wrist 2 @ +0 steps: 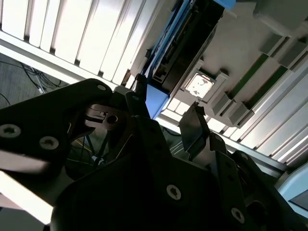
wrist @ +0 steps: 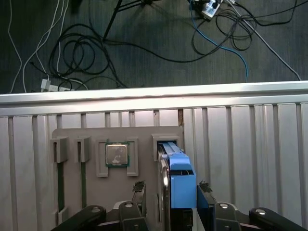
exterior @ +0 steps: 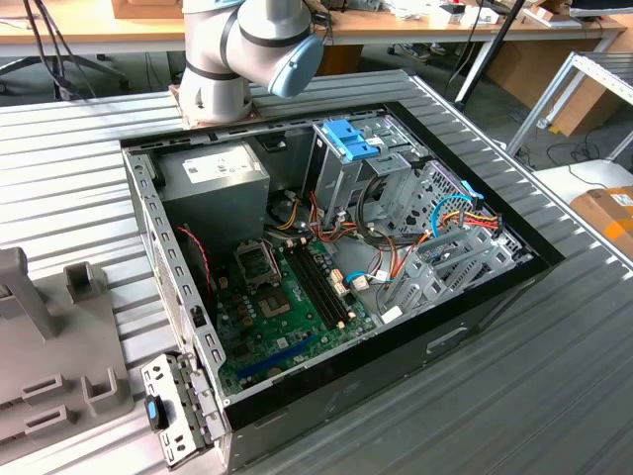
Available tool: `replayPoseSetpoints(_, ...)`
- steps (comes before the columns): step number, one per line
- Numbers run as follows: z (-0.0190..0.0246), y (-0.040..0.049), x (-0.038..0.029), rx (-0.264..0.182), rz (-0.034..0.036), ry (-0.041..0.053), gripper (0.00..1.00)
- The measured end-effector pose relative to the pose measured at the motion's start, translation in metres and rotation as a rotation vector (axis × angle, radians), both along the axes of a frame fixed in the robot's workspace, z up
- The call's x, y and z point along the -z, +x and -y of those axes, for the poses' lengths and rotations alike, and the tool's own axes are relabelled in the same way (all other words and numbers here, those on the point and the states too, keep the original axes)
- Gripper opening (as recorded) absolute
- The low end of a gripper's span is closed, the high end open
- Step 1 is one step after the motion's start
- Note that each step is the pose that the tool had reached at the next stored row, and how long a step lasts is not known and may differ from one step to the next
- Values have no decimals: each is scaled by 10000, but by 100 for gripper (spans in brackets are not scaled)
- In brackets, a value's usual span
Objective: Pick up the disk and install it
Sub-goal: 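Pick up the disk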
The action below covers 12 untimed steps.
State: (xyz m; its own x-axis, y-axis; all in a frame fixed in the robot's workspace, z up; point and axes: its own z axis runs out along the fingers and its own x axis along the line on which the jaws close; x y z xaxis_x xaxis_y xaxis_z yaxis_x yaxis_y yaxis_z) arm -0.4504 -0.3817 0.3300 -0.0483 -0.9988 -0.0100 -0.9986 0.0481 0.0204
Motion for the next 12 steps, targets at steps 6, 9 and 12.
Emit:
replayPoseSetpoints(6, -6, -1, 90, -8, -2, 10, 54)
replayPoseSetpoints(9, -7, -2, 99, -10, -1, 87, 54)
replayPoseSetpoints(12, -8, -2, 99, -9, 1, 153, 54)
